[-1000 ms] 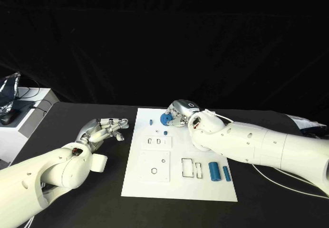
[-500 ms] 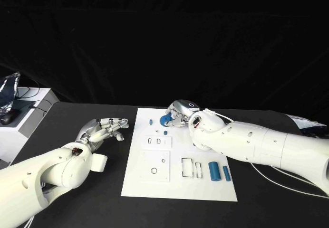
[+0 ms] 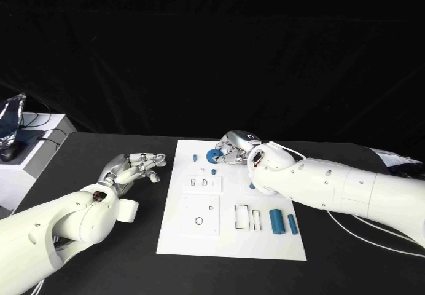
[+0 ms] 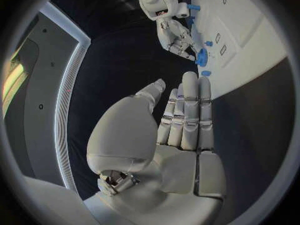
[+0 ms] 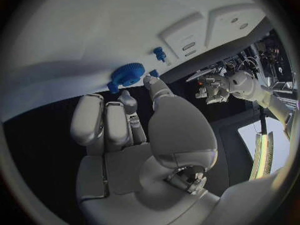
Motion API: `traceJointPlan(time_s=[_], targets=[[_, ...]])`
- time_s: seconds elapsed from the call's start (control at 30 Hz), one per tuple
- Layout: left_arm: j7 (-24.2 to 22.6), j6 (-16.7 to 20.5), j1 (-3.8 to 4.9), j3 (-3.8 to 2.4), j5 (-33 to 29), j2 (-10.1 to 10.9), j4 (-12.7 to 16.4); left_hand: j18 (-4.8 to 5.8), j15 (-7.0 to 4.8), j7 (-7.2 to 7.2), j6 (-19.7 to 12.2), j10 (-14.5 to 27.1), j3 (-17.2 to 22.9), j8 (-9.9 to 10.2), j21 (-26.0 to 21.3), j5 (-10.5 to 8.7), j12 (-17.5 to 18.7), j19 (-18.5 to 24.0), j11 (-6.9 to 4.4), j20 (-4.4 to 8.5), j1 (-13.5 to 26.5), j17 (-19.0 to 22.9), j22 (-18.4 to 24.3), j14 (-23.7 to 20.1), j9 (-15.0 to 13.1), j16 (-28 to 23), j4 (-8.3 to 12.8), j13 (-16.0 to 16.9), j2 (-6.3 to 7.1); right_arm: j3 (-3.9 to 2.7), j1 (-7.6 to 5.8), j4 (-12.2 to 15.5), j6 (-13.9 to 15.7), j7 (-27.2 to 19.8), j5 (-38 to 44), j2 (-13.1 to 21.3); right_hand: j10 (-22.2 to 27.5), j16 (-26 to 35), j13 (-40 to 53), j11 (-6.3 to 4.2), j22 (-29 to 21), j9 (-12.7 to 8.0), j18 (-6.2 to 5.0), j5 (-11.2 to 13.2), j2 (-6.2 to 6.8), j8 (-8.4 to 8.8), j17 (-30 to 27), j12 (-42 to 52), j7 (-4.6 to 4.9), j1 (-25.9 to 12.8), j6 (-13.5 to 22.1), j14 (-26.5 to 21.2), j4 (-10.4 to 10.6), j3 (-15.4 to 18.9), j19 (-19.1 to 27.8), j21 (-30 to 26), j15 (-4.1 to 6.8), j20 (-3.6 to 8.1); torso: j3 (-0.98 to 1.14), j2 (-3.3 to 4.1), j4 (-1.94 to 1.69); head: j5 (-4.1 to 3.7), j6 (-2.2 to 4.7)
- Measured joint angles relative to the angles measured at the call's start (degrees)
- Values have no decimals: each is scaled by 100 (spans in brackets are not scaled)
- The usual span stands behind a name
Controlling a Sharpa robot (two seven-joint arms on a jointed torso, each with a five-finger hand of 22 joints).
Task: Assemble the parts on the task board
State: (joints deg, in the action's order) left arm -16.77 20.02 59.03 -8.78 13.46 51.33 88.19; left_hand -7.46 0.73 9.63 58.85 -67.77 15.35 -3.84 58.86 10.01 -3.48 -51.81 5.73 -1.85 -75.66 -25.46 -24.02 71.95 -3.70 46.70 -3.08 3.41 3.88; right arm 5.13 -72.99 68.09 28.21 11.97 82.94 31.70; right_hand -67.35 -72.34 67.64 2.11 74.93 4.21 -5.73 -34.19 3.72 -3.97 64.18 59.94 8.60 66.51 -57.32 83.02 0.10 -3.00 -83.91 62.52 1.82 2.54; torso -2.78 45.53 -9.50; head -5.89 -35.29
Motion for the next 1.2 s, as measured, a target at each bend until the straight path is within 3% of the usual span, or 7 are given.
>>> traceJointPlan(time_s=[0.17, 0.4, 0.5, 0.63, 0.8, 1.07, 1.2], targets=[[2, 0, 0, 0, 1, -3, -4, 0, 0, 0, 0, 0, 0, 0, 0, 0, 0, 0, 0, 0, 0, 0, 0, 0, 0, 0, 0, 0, 0, 7, 17, 88, 69, -57, -79, 122, -24, -13, 27, 10, 0, -5, 0, -18, -108, 0, -11, 52, 5, 40, -15, 0, -187, -187, 0, 102, 0, 0, 0, -1, 0, -4, 13], [-2, -9, -10, 0, 2, -5, -25, 0, 0, 0, 0, 0, 0, 0, 0, 0, 0, 20, 0, -20, 0, 0, 4, 0, 0, 0, 0, 0, 0, -9, 18, 592, 535, -358, -481, 632, -95, -12, 107, -5, -1, -5, 3, 280, -7, 0, -95, 153, 5, 169, -41, 0, -399, -209, 0, 364, 0, 0, 8, -8, 6, -19, 58], [-9, -15, -16, 0, 2, 0, -49, 0, 0, 0, 0, 0, 0, 0, 0, 0, 0, 20, 0, -20, 0, 0, 7, 0, 0, 0, 0, 0, 0, -24, -5, 861, 722, -582, -811, 918, -95, -12, 107, -5, -1, -5, 4, 545, 47, 0, -118, 153, -1, 223, -46, 0, -447, -161, 0, 364, 0, 0, 16, -14, 23, -28, 82], [-17, -21, -27, 0, 2, 10, -77, 1, 0, 0, 0, 0, 0, 0, 0, 0, 0, 20, 0, -20, 0, 0, 7, 0, 0, 0, 0, 0, 0, -42, -75, 1097, 794, -945, -1375, 1340, -89, 15, 57, 1, -1, -5, 4, 1245, -2, 0, -199, 80, -2, 419, -48, 0, -478, -130, 0, 330, 0, 0, 36, -32, 59, -66, 107], [-30, -26, -42, 0, 0, 19, -78, 0, 0, 0, 0, -1, 0, 0, 0, 0, 0, 20, 0, -20, 0, -1, 6, 0, 0, 0, 0, 0, 0, -44, -101, 1136, 715, -1418, -2063, 1745, -6, 144, -66, 31, -2, -5, 3, 1683, -8, 0, -338, -48, 15, 730, -66, 0, -548, -57, 0, 253, 1, 0, 62, -52, 103, -112, 132], [-50, -32, -85, 0, -1, 44, -16, 1, 0, 0, 0, -1, 10, 0, 0, 0, 0, 20, 0, -20, 0, 2, 12, 0, 0, 0, 10, 0, 0, -29, -103, 823, 381, -1961, -2531, 2141, -6, 144, -86, 31, -2, -5, 3, 1703, 83, 0, -326, -48, 15, 922, -67, 0, -555, -18, 0, 298, 1, 0, 110, -79, 164, -201, 143], [-60, -35, -91, 0, -1, 73, 44, 0, 0, -1, 0, -1, 17, 0, 0, 0, 0, 20, 0, -20, 0, 4, 12, 0, 0, 0, 17, 0, 0, -14, -101, 671, 236, -2094, -2569, 2249, -6, 144, -86, 32, -2, -5, 3, 1703, 83, 0, -321, -48, 14, 922, -68, 0, -555, -18, 0, 298, 1, 0, 119, -83, 172, -247, 131]])
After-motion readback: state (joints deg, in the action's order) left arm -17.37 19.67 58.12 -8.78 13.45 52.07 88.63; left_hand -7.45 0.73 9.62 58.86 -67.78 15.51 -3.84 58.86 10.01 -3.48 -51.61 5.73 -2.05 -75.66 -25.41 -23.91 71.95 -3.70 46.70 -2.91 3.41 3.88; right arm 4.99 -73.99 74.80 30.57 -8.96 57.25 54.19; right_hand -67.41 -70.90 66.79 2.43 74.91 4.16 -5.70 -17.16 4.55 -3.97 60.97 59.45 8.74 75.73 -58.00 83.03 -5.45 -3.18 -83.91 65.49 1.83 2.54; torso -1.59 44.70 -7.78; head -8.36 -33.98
